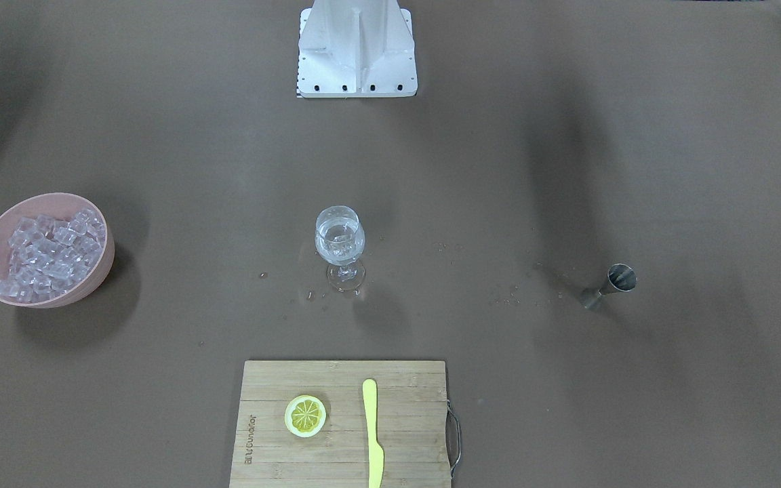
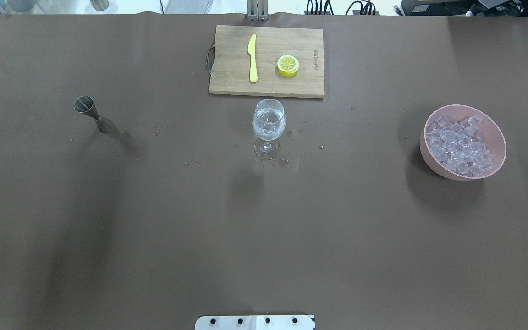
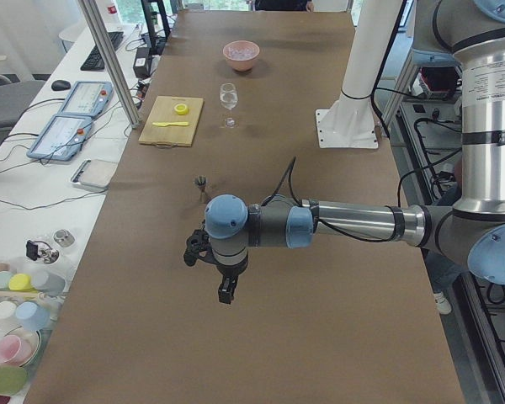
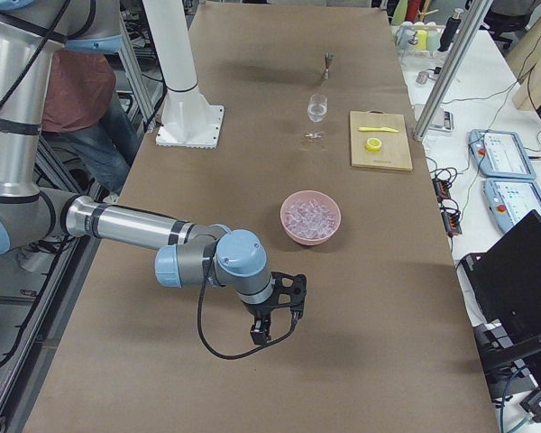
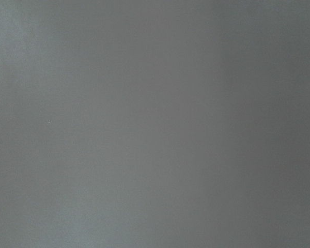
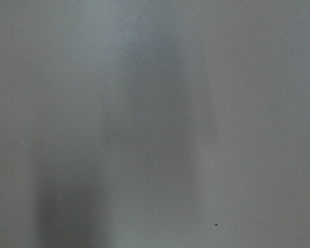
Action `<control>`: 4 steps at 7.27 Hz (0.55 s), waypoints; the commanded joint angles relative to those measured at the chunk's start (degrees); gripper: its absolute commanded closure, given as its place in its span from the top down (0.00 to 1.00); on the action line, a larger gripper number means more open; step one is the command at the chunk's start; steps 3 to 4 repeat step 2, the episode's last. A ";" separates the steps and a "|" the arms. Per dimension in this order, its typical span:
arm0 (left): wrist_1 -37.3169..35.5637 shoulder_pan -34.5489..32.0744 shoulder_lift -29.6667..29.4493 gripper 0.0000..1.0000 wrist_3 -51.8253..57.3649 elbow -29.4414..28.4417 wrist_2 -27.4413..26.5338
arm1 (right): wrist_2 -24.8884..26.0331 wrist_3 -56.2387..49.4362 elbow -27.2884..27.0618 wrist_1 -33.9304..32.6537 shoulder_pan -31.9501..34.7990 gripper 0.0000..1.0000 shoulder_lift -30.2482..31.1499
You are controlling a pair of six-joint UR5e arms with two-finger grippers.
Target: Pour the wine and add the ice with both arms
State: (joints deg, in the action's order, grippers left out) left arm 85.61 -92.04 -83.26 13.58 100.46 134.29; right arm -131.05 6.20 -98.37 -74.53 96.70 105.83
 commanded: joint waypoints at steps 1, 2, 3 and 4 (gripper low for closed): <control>-0.01 -0.07 0.02 0.98 0.04 0.09 -0.25 | 0.26 0.04 -0.06 0.00 0.07 1.00 -0.01; -0.01 -0.07 0.02 0.98 -0.04 0.09 -0.16 | 0.18 -0.13 -0.67 0.00 0.42 1.00 -0.09; -0.01 -0.07 0.02 0.98 -0.04 0.09 -0.16 | 0.18 -0.13 -0.67 0.00 0.42 1.00 -0.09; -0.01 -0.07 0.02 0.98 -0.04 0.09 -0.16 | 0.18 -0.13 -0.67 0.00 0.42 1.00 -0.09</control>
